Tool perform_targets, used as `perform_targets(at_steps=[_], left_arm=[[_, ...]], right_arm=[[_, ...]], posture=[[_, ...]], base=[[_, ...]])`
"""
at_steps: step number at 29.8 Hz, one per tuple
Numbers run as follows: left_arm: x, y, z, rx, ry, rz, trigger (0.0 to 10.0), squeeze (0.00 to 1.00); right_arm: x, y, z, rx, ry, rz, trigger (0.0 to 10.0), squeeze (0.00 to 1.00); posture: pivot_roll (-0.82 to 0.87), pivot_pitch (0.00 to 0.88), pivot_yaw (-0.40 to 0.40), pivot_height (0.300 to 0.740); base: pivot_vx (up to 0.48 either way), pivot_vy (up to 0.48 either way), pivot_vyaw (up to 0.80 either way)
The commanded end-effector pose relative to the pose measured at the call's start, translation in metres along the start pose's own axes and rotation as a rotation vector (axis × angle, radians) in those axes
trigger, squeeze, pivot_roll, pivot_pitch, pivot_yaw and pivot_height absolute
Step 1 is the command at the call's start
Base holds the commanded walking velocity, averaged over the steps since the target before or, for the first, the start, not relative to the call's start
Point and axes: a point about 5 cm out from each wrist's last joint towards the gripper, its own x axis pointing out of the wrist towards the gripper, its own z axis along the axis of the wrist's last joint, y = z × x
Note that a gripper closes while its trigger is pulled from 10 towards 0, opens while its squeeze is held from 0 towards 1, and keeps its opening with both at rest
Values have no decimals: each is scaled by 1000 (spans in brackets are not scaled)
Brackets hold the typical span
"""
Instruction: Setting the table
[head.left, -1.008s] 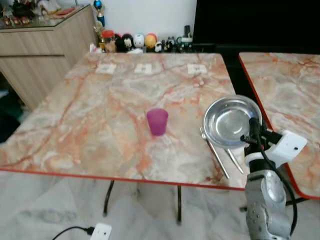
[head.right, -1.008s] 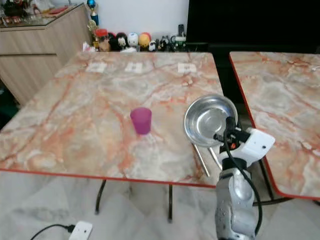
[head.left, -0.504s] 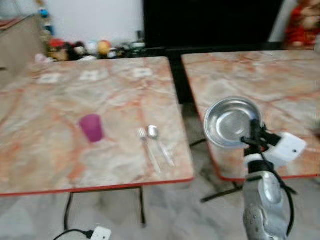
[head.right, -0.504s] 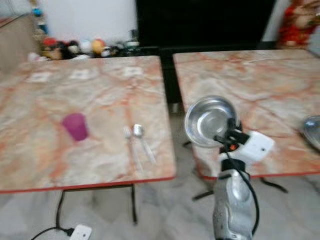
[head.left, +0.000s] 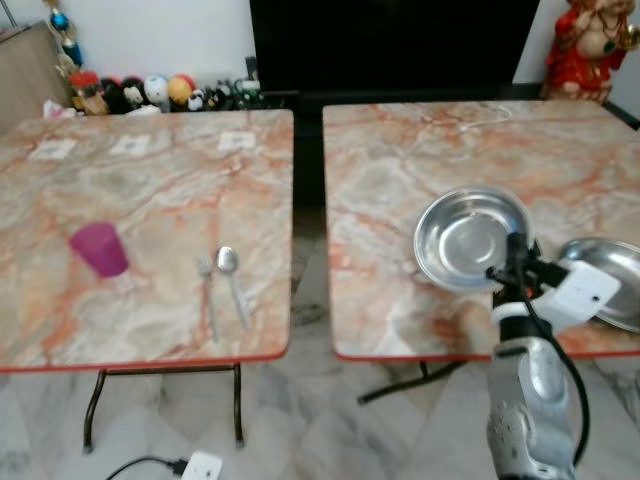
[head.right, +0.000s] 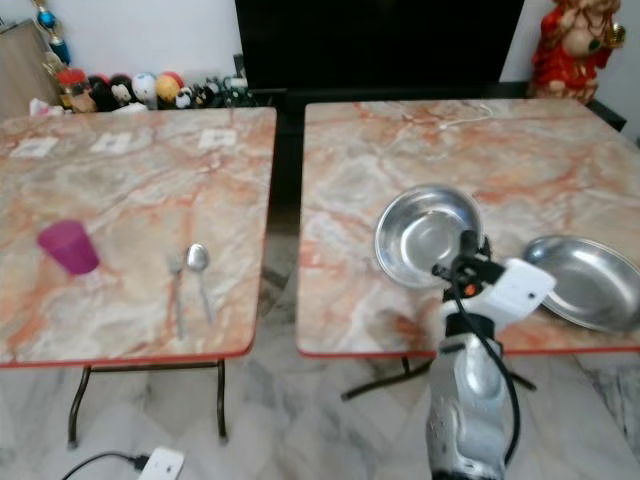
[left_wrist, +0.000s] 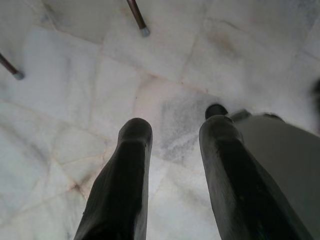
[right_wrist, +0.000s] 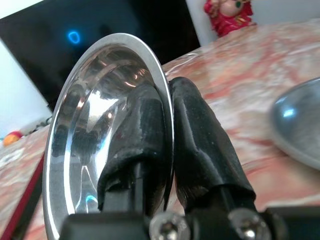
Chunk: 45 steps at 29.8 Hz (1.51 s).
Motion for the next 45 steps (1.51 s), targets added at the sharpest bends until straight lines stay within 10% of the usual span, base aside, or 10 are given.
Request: perform_targets(at_steps=[1,45], left_arm=[[0,-2,-2,-11,8,-3,10000,0],[0,4,-1,-6,7,11,10000,0]], right_arm=[[2,-4,7,-13,-29,-17,10000,0],[50,-51,-21,254,55,-549,10000,0]], posture=[[-132,0,55,740],[-106,0,82,740]], base=[[0,-461,0],[0,-52,0]])
